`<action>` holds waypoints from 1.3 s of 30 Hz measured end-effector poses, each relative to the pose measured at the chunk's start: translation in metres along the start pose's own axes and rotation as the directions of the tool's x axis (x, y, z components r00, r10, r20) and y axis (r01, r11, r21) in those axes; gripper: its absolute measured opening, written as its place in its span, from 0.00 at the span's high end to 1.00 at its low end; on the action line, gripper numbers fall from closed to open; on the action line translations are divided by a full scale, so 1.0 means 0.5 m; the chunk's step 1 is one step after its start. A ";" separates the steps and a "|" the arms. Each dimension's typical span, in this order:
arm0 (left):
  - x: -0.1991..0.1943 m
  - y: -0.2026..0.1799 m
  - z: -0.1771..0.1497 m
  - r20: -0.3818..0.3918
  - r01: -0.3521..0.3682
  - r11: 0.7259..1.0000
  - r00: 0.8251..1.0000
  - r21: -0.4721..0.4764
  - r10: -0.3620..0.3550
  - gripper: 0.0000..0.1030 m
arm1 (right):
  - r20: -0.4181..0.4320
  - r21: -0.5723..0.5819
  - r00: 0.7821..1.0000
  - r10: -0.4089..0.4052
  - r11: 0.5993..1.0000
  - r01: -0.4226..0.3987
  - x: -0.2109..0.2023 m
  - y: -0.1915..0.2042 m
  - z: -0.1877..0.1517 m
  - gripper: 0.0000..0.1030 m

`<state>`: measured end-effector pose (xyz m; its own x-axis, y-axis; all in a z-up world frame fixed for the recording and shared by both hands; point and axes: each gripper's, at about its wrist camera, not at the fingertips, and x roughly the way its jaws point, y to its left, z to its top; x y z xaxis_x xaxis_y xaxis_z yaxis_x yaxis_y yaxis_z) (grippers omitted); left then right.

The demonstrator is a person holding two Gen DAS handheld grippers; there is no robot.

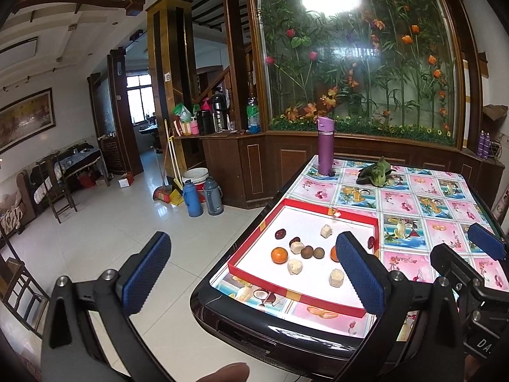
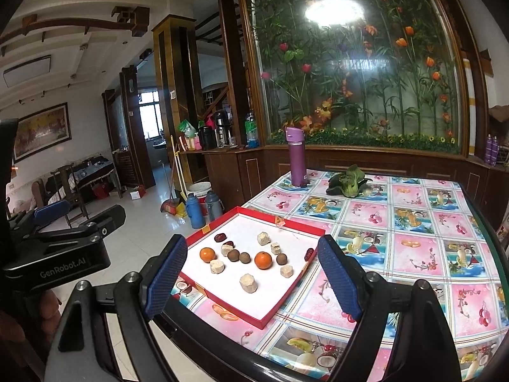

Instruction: Organize fruits

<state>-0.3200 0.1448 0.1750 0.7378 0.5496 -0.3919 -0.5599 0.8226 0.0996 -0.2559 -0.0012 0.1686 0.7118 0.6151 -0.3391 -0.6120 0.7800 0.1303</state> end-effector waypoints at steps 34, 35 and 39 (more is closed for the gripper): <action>-0.004 0.000 -0.004 -0.017 -0.017 1.000 1.000 -0.012 0.017 0.00 | -0.032 0.014 0.999 0.020 1.000 -0.020 0.025 -0.005 0.006 0.18; -0.004 0.000 -0.004 -0.018 -0.017 1.000 1.000 -0.011 0.016 0.00 | -0.034 0.016 0.999 0.022 1.000 -0.021 0.030 -0.008 0.008 0.18; 0.000 0.001 -0.004 -0.030 -0.006 1.000 1.000 -0.012 0.006 0.00 | -0.045 0.030 0.999 0.021 0.999 -0.020 0.051 -0.014 0.019 0.18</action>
<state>-0.3210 0.1451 0.1730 0.7228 0.5496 -0.4190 -0.5688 0.8174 0.0910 -0.2299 0.0100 0.1676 0.6822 0.6258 -0.3781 -0.6157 0.7706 0.1646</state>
